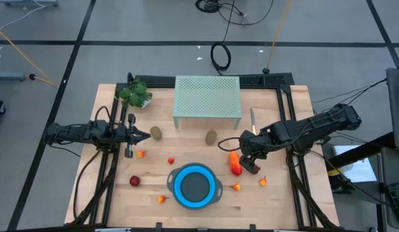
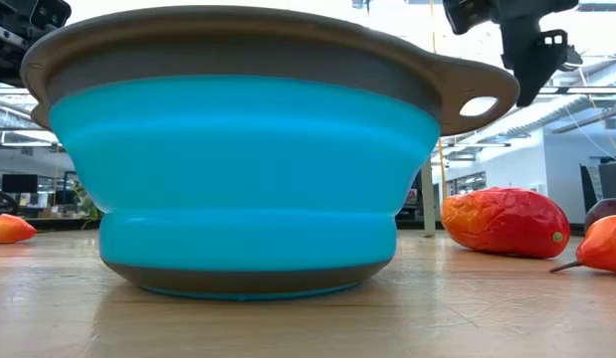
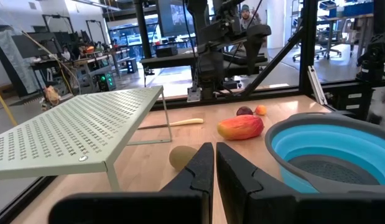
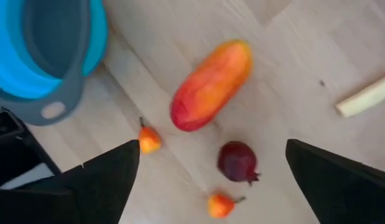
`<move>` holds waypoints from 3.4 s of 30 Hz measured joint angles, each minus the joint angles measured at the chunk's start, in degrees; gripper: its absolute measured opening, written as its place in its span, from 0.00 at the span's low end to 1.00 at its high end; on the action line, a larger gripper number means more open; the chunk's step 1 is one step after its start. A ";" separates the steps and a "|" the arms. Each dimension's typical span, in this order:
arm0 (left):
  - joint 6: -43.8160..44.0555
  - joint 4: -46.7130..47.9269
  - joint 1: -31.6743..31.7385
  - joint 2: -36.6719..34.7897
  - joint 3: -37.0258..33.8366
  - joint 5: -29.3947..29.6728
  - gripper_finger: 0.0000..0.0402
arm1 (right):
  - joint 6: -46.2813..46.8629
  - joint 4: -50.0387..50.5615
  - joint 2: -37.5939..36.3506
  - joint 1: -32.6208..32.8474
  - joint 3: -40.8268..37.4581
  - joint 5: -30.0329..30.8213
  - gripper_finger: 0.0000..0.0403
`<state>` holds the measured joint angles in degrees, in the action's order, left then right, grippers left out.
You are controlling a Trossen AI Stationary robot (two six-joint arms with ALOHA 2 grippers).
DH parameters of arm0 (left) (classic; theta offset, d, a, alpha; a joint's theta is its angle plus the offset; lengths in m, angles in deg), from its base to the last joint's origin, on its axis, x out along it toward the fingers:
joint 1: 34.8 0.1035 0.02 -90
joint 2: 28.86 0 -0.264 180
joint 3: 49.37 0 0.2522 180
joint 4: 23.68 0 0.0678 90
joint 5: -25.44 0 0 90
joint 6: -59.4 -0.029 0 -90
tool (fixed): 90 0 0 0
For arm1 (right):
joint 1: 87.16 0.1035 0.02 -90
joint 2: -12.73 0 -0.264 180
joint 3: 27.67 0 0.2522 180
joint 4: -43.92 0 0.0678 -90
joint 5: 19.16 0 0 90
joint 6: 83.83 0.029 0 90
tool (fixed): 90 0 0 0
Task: Pick & Place Fruit
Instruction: Put the colander on the shelf
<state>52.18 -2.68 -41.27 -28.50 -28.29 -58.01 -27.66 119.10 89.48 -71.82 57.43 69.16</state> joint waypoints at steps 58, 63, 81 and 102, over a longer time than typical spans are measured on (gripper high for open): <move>-0.03 0.00 0.00 0.00 0.00 0.00 0.05 | 7.06 -6.62 0.00 1.49 1.22 11.11 0.98; -0.04 0.01 0.00 0.00 0.00 0.00 0.05 | 8.34 1.19 4.20 1.49 6.75 12.36 0.98; -0.06 -0.08 0.00 0.00 0.00 0.00 0.05 | 12.24 16.81 16.88 0.80 14.01 10.45 0.98; -0.04 -0.11 -0.01 0.00 0.00 0.00 0.05 | 23.87 10.17 19.97 1.98 11.47 5.95 0.98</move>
<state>52.14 -2.79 -41.28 -28.50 -28.29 -58.01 -3.79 129.27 109.45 -69.84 68.90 75.11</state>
